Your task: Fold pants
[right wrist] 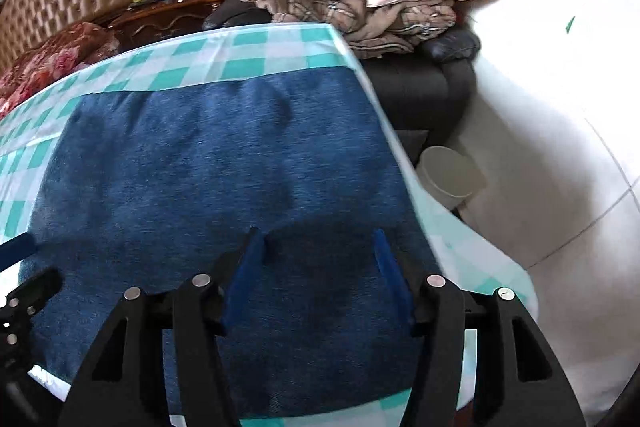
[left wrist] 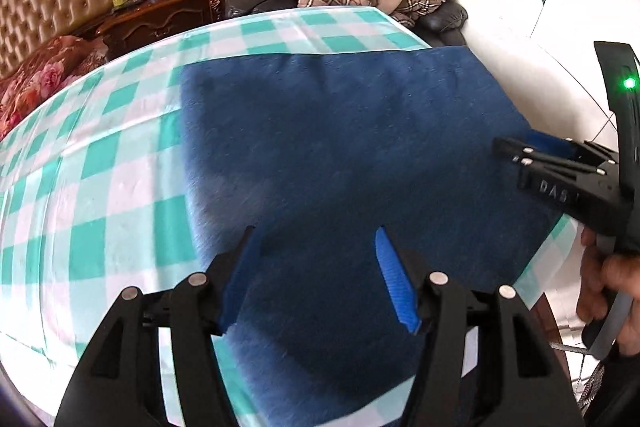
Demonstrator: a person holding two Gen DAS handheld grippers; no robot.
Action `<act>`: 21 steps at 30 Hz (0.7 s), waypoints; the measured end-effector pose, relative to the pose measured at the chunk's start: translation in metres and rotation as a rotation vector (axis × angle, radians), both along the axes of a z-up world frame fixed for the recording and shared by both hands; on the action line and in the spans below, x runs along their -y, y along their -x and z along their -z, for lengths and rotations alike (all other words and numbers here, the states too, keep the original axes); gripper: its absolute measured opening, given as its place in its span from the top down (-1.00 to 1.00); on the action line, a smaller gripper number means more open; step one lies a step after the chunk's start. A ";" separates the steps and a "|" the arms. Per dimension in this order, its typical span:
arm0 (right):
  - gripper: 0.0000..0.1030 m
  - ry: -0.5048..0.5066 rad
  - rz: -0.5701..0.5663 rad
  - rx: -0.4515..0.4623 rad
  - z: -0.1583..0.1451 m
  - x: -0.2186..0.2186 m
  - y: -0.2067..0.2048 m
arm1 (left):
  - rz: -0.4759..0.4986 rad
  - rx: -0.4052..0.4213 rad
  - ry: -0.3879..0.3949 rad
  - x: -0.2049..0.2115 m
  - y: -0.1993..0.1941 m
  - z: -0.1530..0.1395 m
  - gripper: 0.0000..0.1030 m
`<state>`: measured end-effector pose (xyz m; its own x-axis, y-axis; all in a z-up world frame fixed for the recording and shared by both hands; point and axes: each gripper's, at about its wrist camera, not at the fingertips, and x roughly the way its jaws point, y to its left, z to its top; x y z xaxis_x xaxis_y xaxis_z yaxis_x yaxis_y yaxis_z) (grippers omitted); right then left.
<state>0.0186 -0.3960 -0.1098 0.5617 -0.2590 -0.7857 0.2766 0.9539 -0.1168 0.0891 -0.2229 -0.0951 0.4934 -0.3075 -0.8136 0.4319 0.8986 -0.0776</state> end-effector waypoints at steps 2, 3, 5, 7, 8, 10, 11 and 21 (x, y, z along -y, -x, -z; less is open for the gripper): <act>-0.09 0.002 0.018 -0.001 0.000 0.003 0.002 | -0.010 0.004 0.002 -0.004 0.002 -0.003 -0.29; -0.10 0.000 0.026 -0.004 0.000 0.003 0.003 | -0.011 0.002 0.006 -0.005 0.003 -0.004 -0.32; -0.12 0.003 0.032 -0.007 -0.001 0.003 0.005 | -0.007 0.004 0.013 -0.006 0.006 -0.008 -0.37; -0.12 -0.003 0.035 -0.004 -0.005 0.002 0.009 | -0.003 0.015 0.016 -0.004 0.009 -0.011 -0.47; -0.13 -0.010 0.034 -0.003 -0.006 0.002 0.010 | -0.001 0.020 0.020 -0.003 0.010 -0.013 -0.48; -0.13 -0.017 0.036 -0.001 -0.008 0.001 0.014 | 0.003 0.025 0.025 -0.001 0.012 -0.016 -0.50; -0.13 -0.019 0.037 -0.001 -0.009 0.000 0.017 | 0.003 0.027 0.026 -0.001 0.013 -0.017 -0.51; -0.22 -0.027 0.021 0.014 -0.025 -0.017 0.041 | -0.038 0.018 0.059 -0.006 0.023 -0.036 -0.96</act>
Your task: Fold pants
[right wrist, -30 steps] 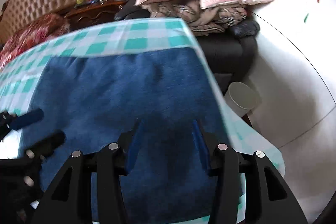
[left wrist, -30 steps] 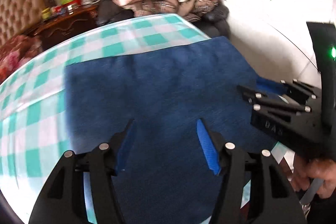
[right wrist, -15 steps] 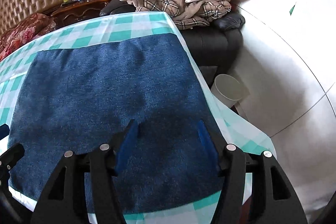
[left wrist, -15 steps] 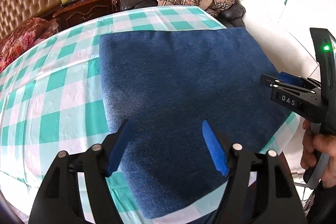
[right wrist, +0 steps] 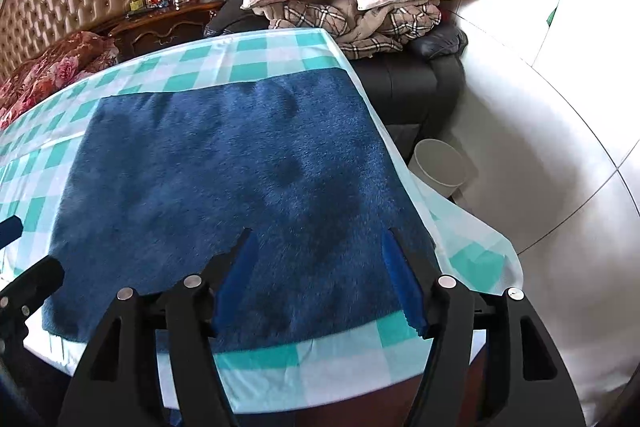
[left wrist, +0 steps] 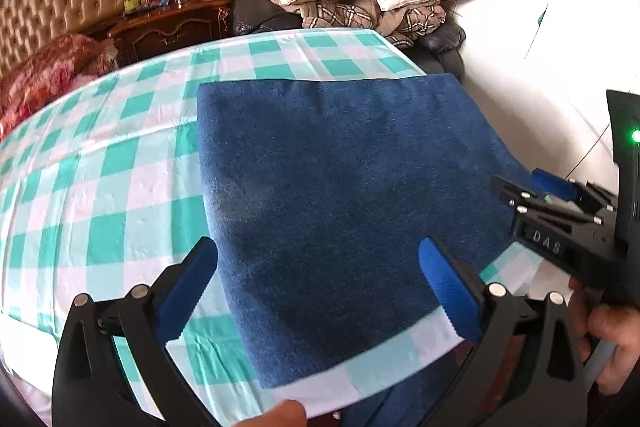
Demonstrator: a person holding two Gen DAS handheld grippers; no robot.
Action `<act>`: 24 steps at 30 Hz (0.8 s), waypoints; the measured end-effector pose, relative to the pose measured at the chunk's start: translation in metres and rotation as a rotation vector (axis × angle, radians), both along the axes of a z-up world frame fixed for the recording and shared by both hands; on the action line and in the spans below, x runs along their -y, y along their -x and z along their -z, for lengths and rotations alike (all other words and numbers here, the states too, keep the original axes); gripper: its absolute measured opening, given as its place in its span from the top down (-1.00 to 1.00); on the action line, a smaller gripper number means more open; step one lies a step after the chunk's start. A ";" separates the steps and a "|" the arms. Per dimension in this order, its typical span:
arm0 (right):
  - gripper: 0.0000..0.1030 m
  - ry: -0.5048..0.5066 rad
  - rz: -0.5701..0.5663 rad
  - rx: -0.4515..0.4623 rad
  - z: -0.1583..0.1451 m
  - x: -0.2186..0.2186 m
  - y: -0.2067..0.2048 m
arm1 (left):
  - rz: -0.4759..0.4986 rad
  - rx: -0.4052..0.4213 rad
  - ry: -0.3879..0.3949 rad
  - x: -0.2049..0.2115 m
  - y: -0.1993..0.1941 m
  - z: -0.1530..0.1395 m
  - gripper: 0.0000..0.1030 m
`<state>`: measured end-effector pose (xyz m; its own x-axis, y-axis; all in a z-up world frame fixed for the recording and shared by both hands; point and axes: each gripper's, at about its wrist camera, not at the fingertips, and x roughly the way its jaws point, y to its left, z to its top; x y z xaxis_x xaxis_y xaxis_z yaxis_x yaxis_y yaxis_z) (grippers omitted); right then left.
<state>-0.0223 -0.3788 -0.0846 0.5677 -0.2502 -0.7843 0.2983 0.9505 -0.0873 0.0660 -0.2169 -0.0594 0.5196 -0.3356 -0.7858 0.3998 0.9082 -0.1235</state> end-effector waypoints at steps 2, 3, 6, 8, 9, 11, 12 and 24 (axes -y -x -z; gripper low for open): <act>-0.22 0.002 0.007 0.007 -0.005 -0.001 0.007 | -0.008 -0.015 0.019 -0.002 0.003 -0.002 -0.96; -0.23 -0.001 0.010 0.012 -0.008 0.000 0.012 | -0.010 -0.013 0.016 -0.001 0.005 -0.004 -0.96; -0.23 0.001 0.012 0.018 -0.014 0.001 0.020 | -0.014 0.000 0.019 0.000 0.014 -0.010 -0.96; -0.23 0.003 0.013 0.023 -0.017 -0.001 0.025 | -0.014 -0.003 0.031 0.000 0.018 -0.016 -0.96; -0.23 0.004 0.014 0.025 -0.018 -0.001 0.028 | -0.012 0.006 0.033 0.001 0.022 -0.019 -0.96; -0.23 0.005 0.018 0.028 -0.020 -0.001 0.031 | -0.017 0.021 0.029 0.001 0.026 -0.023 -0.96; -0.23 0.006 0.019 0.028 -0.021 -0.001 0.033 | -0.016 0.027 0.027 0.002 0.028 -0.025 -0.96; -0.23 0.006 0.031 0.041 -0.027 0.003 0.044 | 0.000 0.052 0.026 0.006 0.042 -0.036 -0.96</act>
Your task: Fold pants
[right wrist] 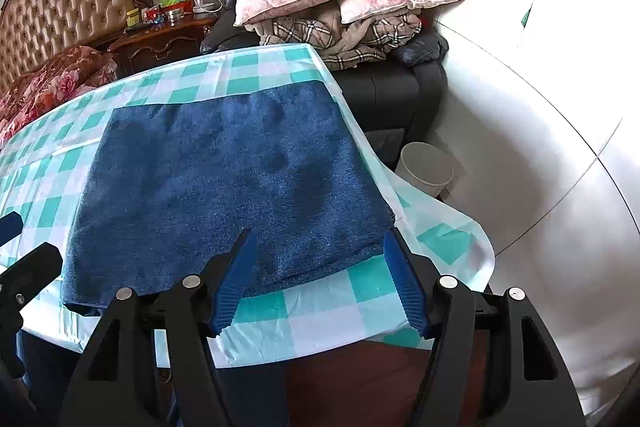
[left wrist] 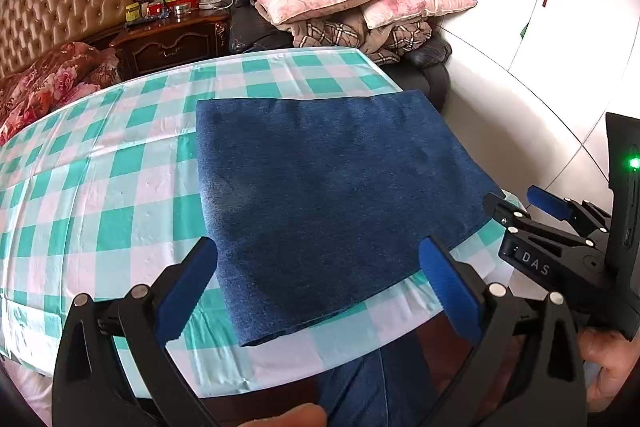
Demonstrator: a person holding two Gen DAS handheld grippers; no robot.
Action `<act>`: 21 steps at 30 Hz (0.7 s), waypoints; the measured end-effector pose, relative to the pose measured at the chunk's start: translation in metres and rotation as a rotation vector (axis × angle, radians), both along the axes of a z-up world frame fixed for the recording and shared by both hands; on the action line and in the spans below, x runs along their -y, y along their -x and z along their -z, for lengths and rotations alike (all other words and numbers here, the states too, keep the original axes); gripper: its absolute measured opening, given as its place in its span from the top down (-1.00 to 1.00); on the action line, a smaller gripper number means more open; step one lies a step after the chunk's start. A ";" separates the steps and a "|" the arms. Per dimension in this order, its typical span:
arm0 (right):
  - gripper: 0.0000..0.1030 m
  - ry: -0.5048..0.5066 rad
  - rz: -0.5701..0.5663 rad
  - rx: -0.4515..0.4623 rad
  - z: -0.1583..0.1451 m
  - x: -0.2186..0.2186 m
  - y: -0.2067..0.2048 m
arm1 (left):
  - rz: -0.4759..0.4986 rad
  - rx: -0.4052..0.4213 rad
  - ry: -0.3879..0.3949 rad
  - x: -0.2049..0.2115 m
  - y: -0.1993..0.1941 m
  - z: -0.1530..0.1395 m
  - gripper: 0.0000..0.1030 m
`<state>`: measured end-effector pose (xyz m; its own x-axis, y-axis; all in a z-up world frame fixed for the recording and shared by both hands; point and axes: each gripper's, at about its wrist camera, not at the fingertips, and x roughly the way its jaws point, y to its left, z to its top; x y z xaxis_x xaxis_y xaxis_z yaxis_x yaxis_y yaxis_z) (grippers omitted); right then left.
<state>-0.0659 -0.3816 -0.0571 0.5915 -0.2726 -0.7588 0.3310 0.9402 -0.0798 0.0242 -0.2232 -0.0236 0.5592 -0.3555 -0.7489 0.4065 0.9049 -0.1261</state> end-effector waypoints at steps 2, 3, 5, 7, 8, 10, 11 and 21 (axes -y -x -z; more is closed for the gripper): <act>-0.23 -0.001 0.001 0.002 -0.001 0.000 0.001 | 0.001 0.000 0.000 0.001 0.001 0.000 -0.96; -0.23 -0.001 0.001 0.003 -0.001 0.000 0.002 | 0.000 0.002 0.000 0.001 0.001 0.000 -0.96; -0.23 -0.002 0.001 0.004 -0.001 0.000 0.002 | 0.003 0.005 -0.005 0.003 0.002 -0.001 -0.96; -0.23 -0.002 0.003 0.004 -0.001 0.001 0.003 | 0.004 0.007 -0.007 0.004 0.002 -0.001 -0.96; -0.23 -0.003 0.003 0.004 -0.001 0.001 0.003 | 0.006 0.007 -0.007 0.005 0.003 -0.001 -0.96; -0.23 -0.002 0.004 0.004 -0.001 0.001 0.004 | 0.006 0.004 -0.007 0.005 0.002 0.000 -0.96; -0.23 -0.003 0.006 0.004 -0.002 0.002 0.005 | 0.007 0.003 -0.007 0.006 0.002 0.000 -0.96; -0.23 -0.009 0.010 0.001 0.001 0.005 0.005 | 0.017 0.006 -0.010 0.009 0.002 0.000 -0.96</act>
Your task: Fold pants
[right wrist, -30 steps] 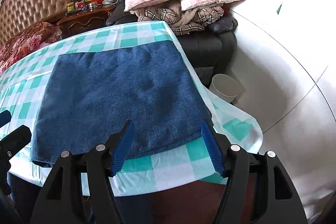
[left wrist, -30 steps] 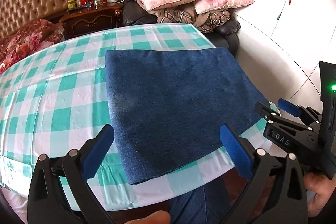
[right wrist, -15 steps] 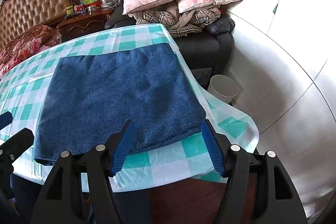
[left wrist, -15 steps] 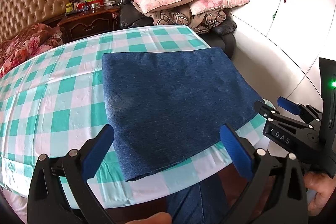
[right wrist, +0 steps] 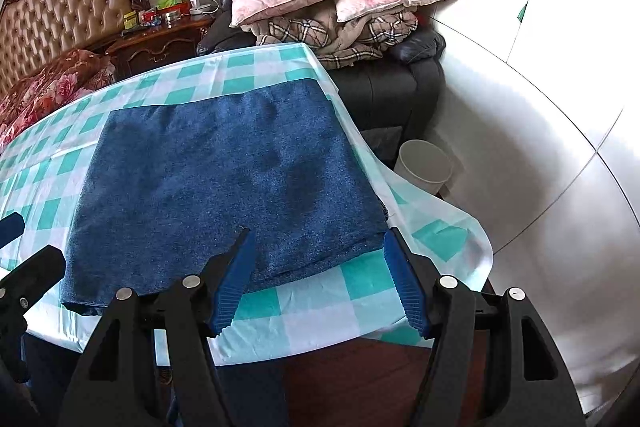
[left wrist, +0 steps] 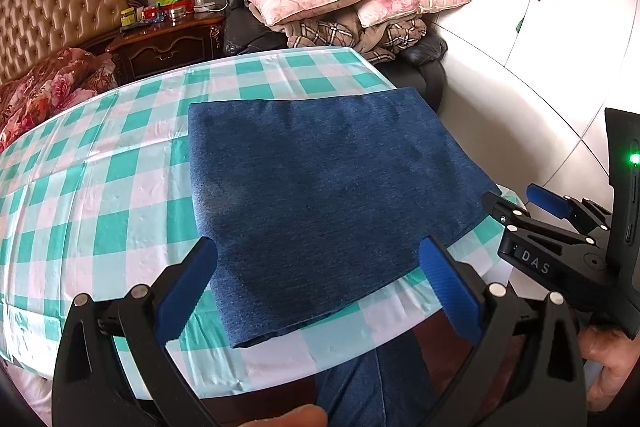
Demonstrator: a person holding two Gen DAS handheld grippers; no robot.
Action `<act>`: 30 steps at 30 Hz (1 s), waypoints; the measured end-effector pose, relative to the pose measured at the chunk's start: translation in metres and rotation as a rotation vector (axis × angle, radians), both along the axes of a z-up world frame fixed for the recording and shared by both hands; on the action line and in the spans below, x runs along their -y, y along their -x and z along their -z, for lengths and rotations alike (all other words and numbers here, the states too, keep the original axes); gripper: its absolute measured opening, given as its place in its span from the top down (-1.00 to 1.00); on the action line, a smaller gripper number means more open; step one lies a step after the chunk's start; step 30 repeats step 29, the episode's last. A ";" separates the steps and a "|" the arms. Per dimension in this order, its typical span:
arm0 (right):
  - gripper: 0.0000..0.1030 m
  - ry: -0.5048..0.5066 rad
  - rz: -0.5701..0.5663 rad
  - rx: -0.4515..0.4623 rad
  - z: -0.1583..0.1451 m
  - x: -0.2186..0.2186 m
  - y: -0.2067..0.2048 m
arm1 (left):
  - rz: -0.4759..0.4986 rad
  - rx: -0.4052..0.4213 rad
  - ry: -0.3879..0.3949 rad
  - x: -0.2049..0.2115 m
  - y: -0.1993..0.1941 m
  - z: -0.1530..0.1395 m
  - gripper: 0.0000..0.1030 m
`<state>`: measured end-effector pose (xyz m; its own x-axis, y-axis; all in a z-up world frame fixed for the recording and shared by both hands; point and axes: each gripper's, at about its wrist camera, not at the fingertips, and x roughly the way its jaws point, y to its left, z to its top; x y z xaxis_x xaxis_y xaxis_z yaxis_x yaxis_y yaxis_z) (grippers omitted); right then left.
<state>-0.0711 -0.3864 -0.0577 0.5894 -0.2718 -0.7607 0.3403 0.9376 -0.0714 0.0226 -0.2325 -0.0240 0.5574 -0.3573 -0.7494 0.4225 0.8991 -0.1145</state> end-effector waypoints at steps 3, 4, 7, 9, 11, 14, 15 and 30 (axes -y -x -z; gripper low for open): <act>-0.23 -0.001 -0.001 -0.001 0.000 0.000 0.000 | 0.003 0.002 -0.001 0.001 0.001 0.000 -0.96; -0.23 -0.002 0.000 -0.002 0.000 0.001 0.000 | 0.004 0.001 -0.001 0.001 0.000 0.000 -0.96; -0.23 -0.002 0.000 -0.002 0.001 0.001 -0.001 | 0.006 -0.001 -0.001 0.002 0.000 0.000 -0.96; -0.23 -0.002 -0.001 -0.003 0.001 0.001 -0.001 | 0.007 -0.002 0.001 0.003 -0.001 0.001 -0.96; -0.23 -0.003 0.000 -0.003 0.001 0.001 -0.001 | 0.010 -0.001 0.001 0.004 -0.001 0.001 -0.96; -0.23 -0.004 0.004 -0.005 0.004 0.003 0.000 | 0.013 -0.004 0.005 0.004 -0.001 0.001 -0.96; -0.23 -0.005 0.005 -0.006 0.004 0.003 0.000 | 0.014 -0.005 0.007 0.004 -0.002 0.002 -0.96; -0.45 0.018 -0.193 0.085 -0.023 -0.087 -0.024 | -0.187 0.092 0.217 -0.130 0.003 -0.028 -0.96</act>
